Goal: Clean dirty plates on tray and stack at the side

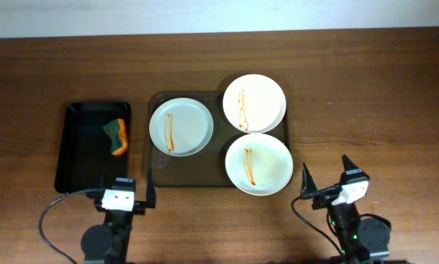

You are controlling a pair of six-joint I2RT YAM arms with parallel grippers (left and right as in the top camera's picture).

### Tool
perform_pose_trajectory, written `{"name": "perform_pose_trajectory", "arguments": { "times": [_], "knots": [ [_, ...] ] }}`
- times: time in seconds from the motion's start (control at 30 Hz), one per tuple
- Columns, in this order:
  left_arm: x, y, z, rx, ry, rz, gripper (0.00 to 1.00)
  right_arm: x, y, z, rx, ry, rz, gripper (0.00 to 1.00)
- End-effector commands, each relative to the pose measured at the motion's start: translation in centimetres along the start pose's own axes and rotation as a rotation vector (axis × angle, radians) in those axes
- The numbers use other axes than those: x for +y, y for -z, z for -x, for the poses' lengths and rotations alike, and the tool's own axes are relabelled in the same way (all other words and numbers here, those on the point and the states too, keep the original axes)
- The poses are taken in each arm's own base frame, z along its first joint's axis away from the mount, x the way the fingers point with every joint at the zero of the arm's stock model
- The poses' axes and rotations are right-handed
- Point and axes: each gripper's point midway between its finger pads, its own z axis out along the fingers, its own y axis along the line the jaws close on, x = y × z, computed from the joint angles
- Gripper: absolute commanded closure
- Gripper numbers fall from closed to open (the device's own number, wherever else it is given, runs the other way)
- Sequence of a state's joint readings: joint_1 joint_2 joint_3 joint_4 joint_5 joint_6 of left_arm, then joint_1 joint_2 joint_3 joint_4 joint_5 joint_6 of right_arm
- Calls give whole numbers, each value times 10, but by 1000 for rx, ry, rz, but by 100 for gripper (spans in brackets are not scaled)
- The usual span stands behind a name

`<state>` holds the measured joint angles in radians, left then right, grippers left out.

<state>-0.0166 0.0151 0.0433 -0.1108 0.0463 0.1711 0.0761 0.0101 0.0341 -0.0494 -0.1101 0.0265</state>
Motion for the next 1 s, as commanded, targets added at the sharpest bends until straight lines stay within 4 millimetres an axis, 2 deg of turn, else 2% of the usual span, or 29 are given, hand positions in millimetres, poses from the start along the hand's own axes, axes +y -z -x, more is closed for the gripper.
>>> {"name": "perform_pose_trajectory", "arguments": {
  "times": [0.0, 0.13, 0.27, 0.37, 0.43, 0.5, 0.57, 0.63, 0.73, 0.8, 0.87, 0.9, 0.93, 0.97],
  "knots": [
    [2, 12, 42, -18, 12, -26, 1, 11, 7, 37, -75, 4, 58, 2],
    [8, 18, 80, 17, 14, -33, 0, 20, 12, 67, -107, 11, 104, 2],
    [13, 10, 118, 91, 19, -58, 1, 24, 7, 101, -45, -6, 124, 2],
    [17, -17, 137, 228, 28, -82, 1, 31, -6, 130, 105, -35, 166, 2],
    [18, -39, 138, 312, 34, -97, 1, 40, -16, 147, 195, -58, 221, 2],
    [18, -73, 130, 399, 40, -111, 1, 49, -34, 157, 321, -98, 280, 2],
    [17, -95, 117, 465, 45, -122, 1, 53, -49, 146, 452, -141, 309, 2],
    [15, -105, 108, 497, 46, -128, 1, 67, -69, 132, 559, -205, 415, 2],
    [10, -101, 111, 489, 57, -161, 1, 89, -95, 102, 687, -321, 583, 2],
    [-16, -88, 107, 519, 102, -309, 0, 100, -114, 80, 741, -393, 679, 2],
    [-26, -80, 98, 565, 125, -359, 1, 99, -130, 63, 761, -410, 686, 2],
    [-29, -76, 93, 596, 148, -368, 1, 101, -148, 54, 764, -450, 666, 2],
    [-26, -75, 89, 626, 209, -335, 1, 103, -156, 46, 777, -456, 651, 2],
    [-22, -75, 86, 668, 247, -301, 1, 100, -165, 34, 812, -454, 562, 2]
  ]
}}
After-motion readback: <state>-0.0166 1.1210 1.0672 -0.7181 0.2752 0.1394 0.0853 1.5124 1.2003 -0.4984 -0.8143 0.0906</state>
